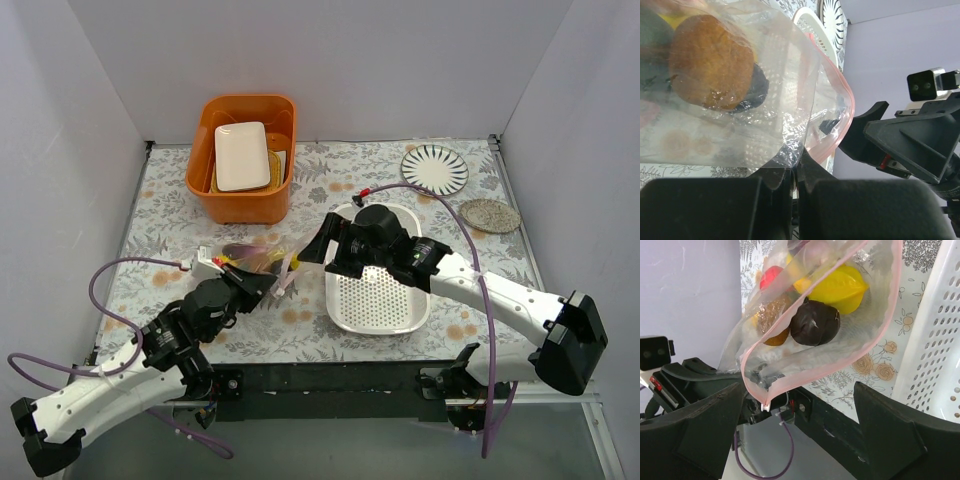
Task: Place the food in the zip-top bag and seal the zipper
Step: Pick up the zipper food storage bag at the center of the board.
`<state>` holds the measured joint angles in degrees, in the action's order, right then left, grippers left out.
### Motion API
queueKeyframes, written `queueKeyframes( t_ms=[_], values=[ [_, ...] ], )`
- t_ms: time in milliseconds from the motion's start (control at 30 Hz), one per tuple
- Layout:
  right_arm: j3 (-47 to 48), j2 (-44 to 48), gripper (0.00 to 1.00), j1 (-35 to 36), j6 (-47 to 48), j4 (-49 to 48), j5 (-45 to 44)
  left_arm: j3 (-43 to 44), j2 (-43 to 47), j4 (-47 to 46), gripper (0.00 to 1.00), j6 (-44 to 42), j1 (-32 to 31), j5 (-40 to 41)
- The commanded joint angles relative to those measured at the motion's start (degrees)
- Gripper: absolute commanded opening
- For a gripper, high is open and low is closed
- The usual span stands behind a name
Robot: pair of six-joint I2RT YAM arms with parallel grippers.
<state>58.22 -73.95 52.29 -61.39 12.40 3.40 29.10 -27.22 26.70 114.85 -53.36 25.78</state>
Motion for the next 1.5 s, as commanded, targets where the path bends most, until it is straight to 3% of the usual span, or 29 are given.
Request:
queueKeyframes(
  t_ms=[0,400,633,867,1200,1467],
  values=[
    [-1.88,1.53,0.98,-0.44,-4.71,-0.80,-0.23,1.31,-0.55,-5.94,0.00,15.23,0.28,1.38],
    [-3.72,2.41,0.98,-5.88,-3.48,-6.42,-0.15,0.70,-3.28,-9.99,0.00,14.79,0.19,-2.31],
    [-4.95,0.39,0.98,-8.70,-4.18,-9.85,4.50,-1.50,-4.59,-15.35,0.00,15.32,0.19,-4.42],
    [-6.89,-0.66,0.98,-9.84,-4.28,-18.29,7.06,-0.71,-9.16,-18.25,0.00,14.00,0.28,-7.58],
    [0.67,-8.48,0.98,-10.37,-0.05,-7.57,11.89,-2.56,-9.87,-20.02,0.00,14.79,0.19,-10.49],
    [2.33,-7.61,0.98,-10.46,2.93,-2.57,7.24,-2.82,-8.55,-19.05,0.00,14.70,0.19,-10.05]
  ],
)
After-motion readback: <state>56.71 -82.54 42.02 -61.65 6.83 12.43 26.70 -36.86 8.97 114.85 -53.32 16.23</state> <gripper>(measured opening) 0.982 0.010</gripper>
